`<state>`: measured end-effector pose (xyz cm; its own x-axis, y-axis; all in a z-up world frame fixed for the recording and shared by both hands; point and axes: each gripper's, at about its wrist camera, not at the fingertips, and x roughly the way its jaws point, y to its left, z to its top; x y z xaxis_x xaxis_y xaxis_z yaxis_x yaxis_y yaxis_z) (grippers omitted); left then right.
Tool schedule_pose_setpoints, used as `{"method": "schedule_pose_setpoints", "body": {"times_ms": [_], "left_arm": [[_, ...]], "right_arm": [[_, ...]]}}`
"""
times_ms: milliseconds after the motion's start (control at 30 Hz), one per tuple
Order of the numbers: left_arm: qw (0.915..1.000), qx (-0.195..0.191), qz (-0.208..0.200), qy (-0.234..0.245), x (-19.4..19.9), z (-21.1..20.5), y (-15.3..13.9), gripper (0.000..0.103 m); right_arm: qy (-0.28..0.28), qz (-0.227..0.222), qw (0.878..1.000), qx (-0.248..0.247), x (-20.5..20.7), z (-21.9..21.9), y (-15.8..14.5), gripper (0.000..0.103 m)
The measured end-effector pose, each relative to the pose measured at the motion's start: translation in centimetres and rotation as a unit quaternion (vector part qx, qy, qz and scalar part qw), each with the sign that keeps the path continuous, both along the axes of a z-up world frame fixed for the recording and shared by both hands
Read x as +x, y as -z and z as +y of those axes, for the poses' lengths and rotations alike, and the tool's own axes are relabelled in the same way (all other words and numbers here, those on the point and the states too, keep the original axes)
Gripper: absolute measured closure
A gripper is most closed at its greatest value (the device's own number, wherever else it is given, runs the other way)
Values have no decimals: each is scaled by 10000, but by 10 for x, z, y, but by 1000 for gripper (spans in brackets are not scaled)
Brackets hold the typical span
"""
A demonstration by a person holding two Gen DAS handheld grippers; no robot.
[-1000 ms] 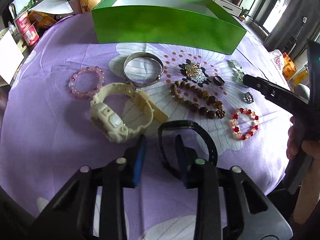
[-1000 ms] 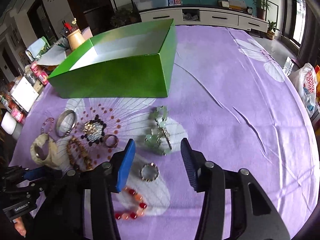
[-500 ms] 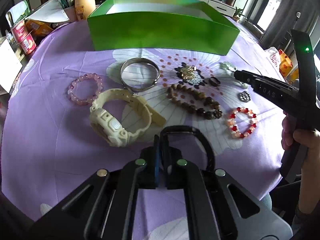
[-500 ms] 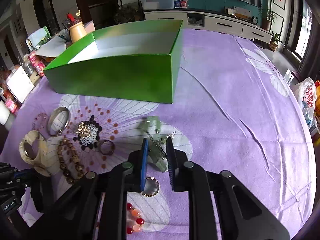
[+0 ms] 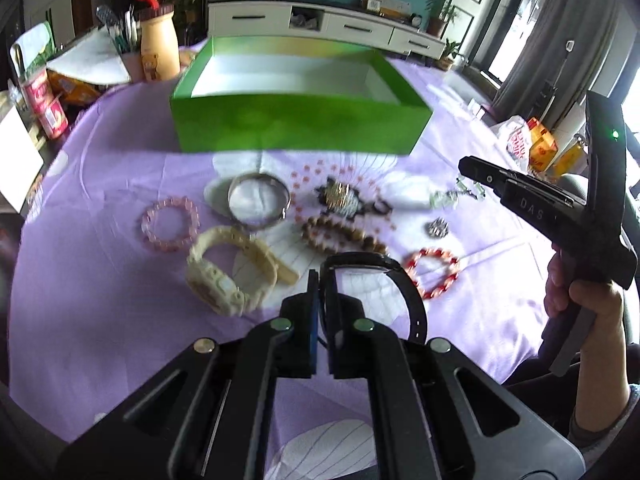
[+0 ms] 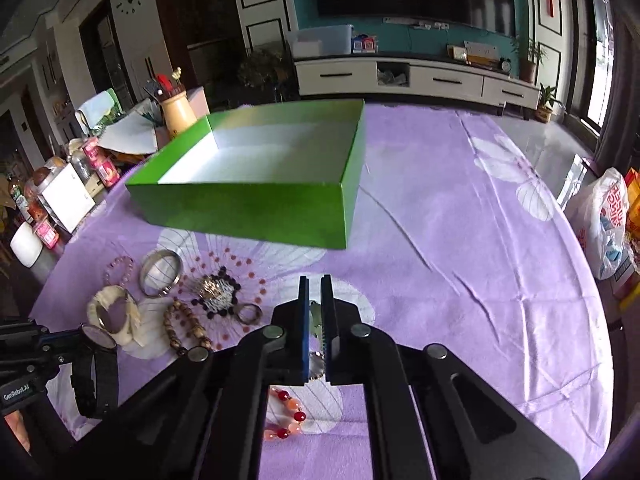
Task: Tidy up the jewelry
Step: 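Carry both pieces into the green box and open both tools to release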
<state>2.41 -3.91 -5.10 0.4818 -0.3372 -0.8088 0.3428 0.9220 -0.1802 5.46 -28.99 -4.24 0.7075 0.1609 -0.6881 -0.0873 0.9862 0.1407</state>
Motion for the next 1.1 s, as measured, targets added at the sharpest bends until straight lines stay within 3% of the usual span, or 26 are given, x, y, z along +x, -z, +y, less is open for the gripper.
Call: {"method": "schedule_pose_setpoints", "body": {"times_ms": [367, 733, 933, 1100], "left_arm": [[9993, -75, -347, -96, 39, 3, -40, 100], [9966, 71, -715, -405, 124, -9, -72, 100], [9971, 48, -422, -627, 180, -15, -58, 100], [9961, 284, -200, -812, 214, -23, -38, 100]], "right_arm": [[-159, -374, 9991, 99, 11, 9, -48, 98], [-286, -741, 9967, 153, 64, 27, -88, 98], [-258, -548, 9978, 254, 108, 31, -78, 98], [-257, -240, 9990, 287, 135, 33, -55, 98]]}}
